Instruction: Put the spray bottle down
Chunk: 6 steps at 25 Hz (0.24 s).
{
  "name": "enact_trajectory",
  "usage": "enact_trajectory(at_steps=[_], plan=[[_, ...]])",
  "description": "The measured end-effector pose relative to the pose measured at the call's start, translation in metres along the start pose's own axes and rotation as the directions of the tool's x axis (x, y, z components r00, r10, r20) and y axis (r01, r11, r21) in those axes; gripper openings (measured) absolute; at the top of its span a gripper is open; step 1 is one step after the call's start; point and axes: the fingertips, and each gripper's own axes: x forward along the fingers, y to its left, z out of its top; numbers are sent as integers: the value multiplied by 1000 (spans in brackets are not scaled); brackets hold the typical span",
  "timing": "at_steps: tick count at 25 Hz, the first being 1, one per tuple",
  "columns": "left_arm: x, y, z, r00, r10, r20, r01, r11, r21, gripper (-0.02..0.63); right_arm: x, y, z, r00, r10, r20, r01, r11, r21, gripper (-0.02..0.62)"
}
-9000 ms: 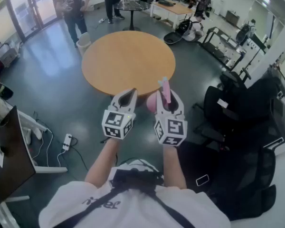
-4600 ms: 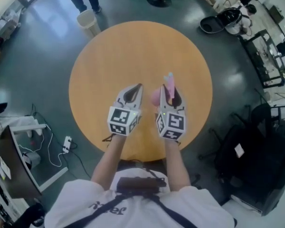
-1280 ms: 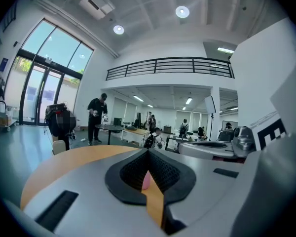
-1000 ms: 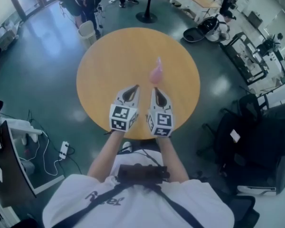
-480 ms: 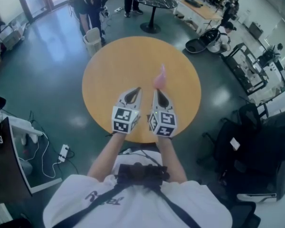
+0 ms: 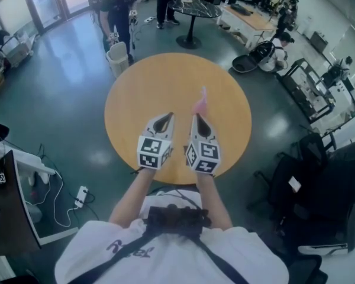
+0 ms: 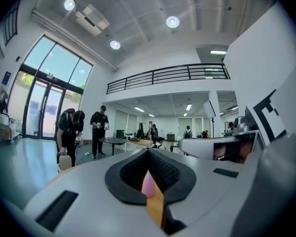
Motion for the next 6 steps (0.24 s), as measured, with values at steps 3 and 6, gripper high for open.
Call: enact_trajectory(at_steps=[3,6], plan=[[2,-1,-2,1000,-6,-1,6,1000,4,9,2,-2,-4,1000,-4,-7,4,1000,1,12],[5,1,-4,1000,-11,-3,11,1000,10,9,5,-3,-6,1000,-11,-11,11,1000,3,12]])
